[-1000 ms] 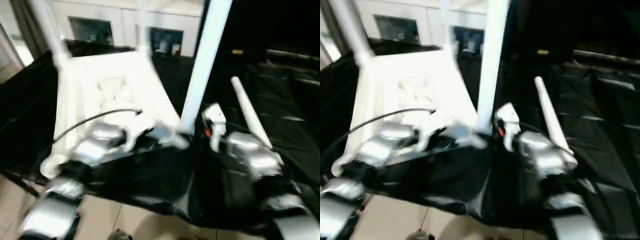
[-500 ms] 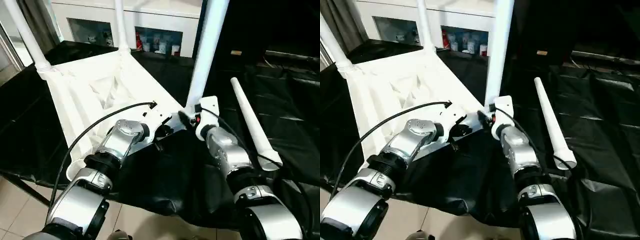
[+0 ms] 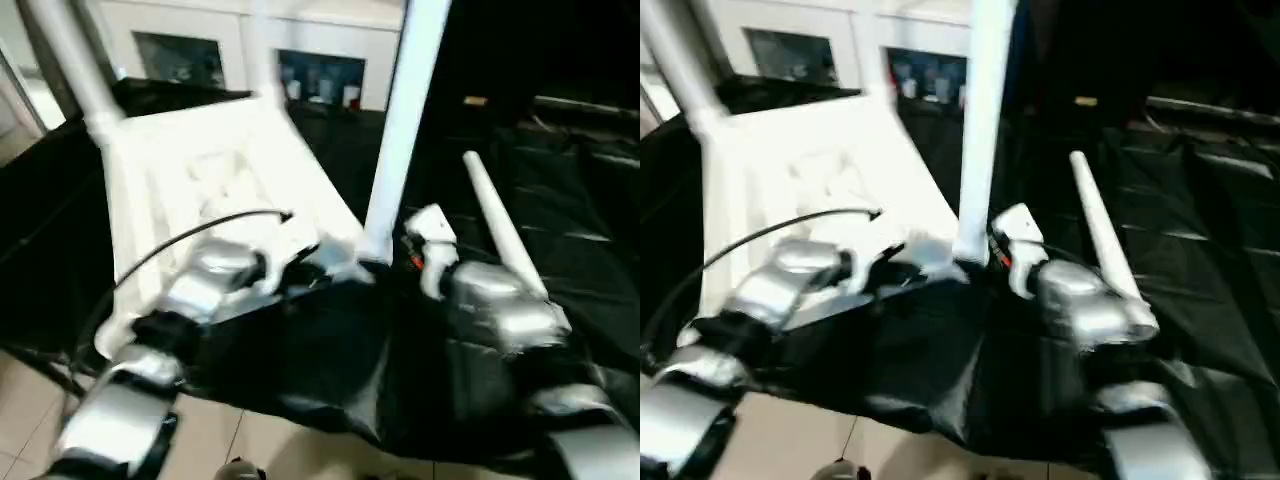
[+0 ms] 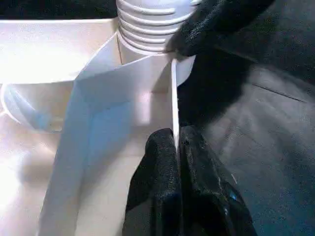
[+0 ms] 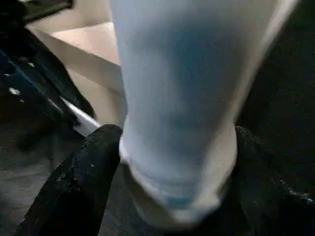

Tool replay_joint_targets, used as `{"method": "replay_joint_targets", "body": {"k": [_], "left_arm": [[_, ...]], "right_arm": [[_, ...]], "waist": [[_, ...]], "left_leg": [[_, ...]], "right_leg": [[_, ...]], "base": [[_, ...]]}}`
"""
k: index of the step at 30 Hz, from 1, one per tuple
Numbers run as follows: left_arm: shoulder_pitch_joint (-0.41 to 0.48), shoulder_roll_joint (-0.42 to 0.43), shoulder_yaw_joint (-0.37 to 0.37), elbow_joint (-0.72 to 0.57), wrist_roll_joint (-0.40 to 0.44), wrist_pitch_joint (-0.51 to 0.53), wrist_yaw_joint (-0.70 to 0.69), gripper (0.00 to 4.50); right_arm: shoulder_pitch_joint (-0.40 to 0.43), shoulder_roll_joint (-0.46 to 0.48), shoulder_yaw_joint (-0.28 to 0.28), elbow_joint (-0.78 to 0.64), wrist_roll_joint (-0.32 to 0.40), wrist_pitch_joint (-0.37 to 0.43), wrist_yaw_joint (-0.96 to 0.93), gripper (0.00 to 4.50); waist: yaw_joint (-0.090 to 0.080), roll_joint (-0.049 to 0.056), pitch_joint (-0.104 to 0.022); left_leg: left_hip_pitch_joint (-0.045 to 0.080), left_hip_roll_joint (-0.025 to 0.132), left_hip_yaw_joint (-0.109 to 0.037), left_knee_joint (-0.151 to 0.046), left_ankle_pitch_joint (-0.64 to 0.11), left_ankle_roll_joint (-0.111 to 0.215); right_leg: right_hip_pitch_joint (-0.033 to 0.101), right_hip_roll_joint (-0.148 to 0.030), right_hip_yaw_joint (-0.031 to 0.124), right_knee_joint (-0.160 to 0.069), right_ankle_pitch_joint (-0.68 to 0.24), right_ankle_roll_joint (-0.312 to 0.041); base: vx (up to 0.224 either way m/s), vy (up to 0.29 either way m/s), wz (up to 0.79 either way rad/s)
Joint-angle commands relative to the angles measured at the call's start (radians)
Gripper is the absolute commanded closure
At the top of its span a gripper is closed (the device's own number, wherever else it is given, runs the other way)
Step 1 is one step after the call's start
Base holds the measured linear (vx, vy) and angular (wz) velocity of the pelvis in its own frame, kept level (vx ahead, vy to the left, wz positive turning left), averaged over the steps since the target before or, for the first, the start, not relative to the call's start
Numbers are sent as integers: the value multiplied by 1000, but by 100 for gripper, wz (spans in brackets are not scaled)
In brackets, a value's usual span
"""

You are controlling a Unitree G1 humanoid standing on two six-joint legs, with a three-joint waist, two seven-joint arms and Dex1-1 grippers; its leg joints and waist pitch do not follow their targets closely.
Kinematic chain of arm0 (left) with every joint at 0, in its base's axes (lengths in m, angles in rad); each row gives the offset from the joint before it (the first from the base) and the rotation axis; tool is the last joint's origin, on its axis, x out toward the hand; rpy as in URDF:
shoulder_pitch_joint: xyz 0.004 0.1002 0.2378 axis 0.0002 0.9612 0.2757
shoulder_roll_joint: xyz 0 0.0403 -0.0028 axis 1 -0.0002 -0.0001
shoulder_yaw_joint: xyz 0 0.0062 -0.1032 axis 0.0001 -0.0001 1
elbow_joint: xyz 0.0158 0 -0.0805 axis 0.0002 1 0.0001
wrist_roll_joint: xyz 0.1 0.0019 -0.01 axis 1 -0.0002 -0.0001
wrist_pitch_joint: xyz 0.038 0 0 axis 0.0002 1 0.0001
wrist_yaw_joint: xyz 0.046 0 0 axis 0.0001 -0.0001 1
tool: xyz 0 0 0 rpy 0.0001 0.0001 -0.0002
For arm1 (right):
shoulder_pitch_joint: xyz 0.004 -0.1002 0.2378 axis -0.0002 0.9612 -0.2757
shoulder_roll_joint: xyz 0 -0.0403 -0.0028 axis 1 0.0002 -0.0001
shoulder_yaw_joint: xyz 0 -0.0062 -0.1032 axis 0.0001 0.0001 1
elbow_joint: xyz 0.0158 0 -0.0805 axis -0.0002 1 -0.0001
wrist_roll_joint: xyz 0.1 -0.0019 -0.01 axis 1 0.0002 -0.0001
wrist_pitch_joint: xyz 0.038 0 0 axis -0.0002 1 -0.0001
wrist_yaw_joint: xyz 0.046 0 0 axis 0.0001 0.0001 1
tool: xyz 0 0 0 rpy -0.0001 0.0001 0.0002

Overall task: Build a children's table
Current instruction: Rotate leg to tighten

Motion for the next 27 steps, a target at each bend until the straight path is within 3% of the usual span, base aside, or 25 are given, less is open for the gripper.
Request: {"method": "replay_joint_targets", "body": {"k": [1, 7, 13, 17, 21, 23, 27], "left_arm": [[-2, -4, -6, -52, -70, -30, -84, 450], [10, 22, -17, -63, -67, -30, -136, 450], [18, 22, -10, -69, -66, -32, -131, 450], [22, 17, -8, -67, -65, -31, -117, 450], [-1, -21, 7, -17, -28, -17, 15, 450], [-20, -47, 15, 20, -5, 0, 103, 450], [-66, -116, 35, 96, 24, 33, 285, 450]], "right_arm": [[16, -28, 22, -65, 30, 32, 93, 101], [31, -47, 37, -101, 54, 64, 167, 101], [50, -40, 39, -129, 59, 92, 175, 164], [67, -27, 38, -141, 63, 95, 155, 175], [58, 40, -9, -68, 29, 98, -48, 177], [43, 81, -36, -9, -1, 100, -194, 178], [17, 168, -111, 90, -7, 117, -466, 178]], "waist": [[1, -5, -67], [10, -5, -69], [13, -7, -68], [14, -7, -69], [8, -9, -67], [-2, -8, -61], [-14, -8, -57]], "left_leg": [[10, 5, 12, -55, -142, 65], [11, 6, 12, -55, -129, 66], [11, 5, 11, -55, -124, 57], [11, 5, 12, -55, -125, 54], [10, 3, 11, -58, -136, 40], [15, -1, 10, -63, -181, 10], [18, -3, 8, -67, -221, -9]], "right_leg": [[59, -57, 32, -60, -18, -250], [58, -59, 31, -56, 4, -255], [57, -59, 32, -57, -12, -243], [56, -60, 32, -58, -17, -240], [55, -61, 33, -61, -48, -231], [50, -62, 34, -74, -160, -211], [46, -64, 35, -89, -285, -174]], "base": [[0, 0, 0], [0, 0, 0], [0, 0, 0], [0, 0, 0], [0, 0, 0], [0, 0, 0], [0, 0, 0]]}}
